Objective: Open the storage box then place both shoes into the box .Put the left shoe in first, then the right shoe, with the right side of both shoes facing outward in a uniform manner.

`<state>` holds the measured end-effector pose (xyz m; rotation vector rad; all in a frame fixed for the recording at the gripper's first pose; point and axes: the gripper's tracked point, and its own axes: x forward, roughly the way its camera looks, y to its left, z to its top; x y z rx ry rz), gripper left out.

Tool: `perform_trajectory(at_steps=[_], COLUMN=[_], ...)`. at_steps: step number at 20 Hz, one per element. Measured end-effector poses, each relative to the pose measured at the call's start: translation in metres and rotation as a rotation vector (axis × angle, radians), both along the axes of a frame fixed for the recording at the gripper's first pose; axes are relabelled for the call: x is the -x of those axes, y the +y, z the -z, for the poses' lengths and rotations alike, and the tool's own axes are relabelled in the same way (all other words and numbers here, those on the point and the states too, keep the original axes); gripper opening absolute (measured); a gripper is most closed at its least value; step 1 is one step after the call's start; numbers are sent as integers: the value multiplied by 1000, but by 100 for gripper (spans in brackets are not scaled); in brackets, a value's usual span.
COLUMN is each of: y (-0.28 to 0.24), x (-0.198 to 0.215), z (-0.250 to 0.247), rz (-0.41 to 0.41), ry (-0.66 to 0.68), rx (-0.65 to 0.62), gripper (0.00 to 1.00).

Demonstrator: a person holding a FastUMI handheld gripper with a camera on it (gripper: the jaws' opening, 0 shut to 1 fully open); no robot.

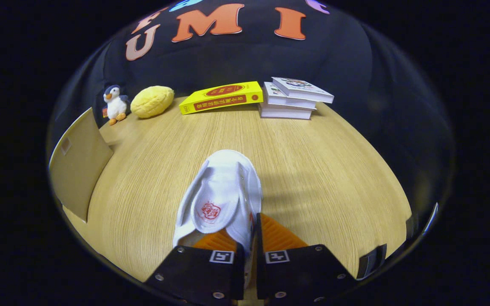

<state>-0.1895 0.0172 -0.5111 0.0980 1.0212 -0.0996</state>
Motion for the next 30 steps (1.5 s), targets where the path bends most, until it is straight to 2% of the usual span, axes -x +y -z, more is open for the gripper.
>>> perform_trajectory(at_steps=[1, 2, 7, 15, 19, 22, 30], y=[0, 0, 1, 44, 81, 123, 233], x=[-4, -8, -26, -76, -95, -108, -133], z=[-1, -5, -33, -111, -150, -174, -212], rz=[17, 29, 99, 94, 46, 18, -78], ry=[-5, -5, -21, -69, -96, -110, -103], rx=[-26, -38, -110, -195, -205, -265, -318], gripper=[5, 2, 1, 1, 1, 1, 1])
